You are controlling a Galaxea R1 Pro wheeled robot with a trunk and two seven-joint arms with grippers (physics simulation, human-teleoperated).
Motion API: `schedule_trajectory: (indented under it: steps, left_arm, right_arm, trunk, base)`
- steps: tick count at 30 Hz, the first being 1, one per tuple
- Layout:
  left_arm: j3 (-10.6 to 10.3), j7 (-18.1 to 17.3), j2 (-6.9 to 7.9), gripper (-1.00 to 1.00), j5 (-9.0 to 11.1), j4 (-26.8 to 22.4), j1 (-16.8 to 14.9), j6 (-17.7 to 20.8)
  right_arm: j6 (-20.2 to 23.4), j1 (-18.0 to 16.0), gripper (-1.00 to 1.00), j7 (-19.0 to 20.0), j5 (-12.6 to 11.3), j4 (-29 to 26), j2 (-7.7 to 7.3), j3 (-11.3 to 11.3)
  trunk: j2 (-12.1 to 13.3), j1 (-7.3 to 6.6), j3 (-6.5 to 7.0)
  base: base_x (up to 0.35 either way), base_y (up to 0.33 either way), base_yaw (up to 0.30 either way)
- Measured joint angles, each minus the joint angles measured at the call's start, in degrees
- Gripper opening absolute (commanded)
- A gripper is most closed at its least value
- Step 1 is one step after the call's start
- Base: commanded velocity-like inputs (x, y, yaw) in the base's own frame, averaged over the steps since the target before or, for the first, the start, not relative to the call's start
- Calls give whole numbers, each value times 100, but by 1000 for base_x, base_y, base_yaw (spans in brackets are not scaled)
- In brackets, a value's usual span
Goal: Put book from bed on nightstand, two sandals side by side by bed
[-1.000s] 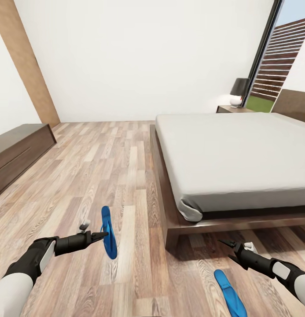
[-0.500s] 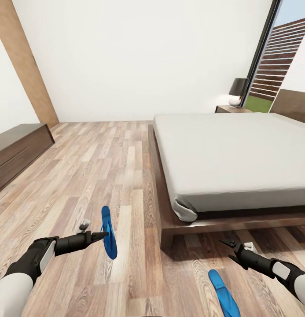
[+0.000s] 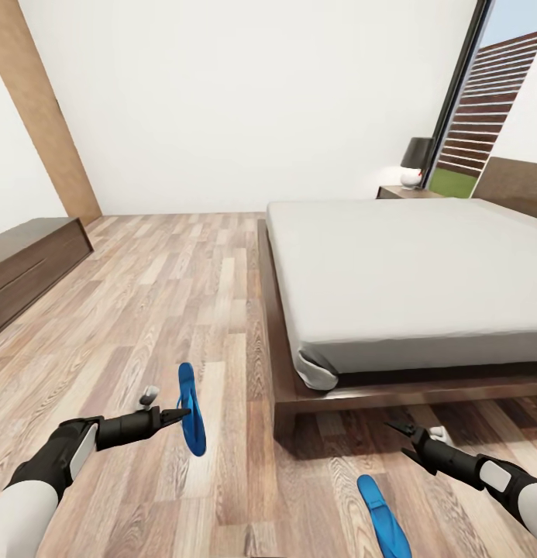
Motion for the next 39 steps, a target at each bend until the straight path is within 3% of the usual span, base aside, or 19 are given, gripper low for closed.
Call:
schedule_trajectory:
  steps: [39]
  left_arm:
    - [0,3,6,-100,-2,0,1,0]
  right_arm:
    - [0,0,100,-4,1,0,0,1]
  trunk:
    - [0,0,0]
  base:
    - [0,-117,0]
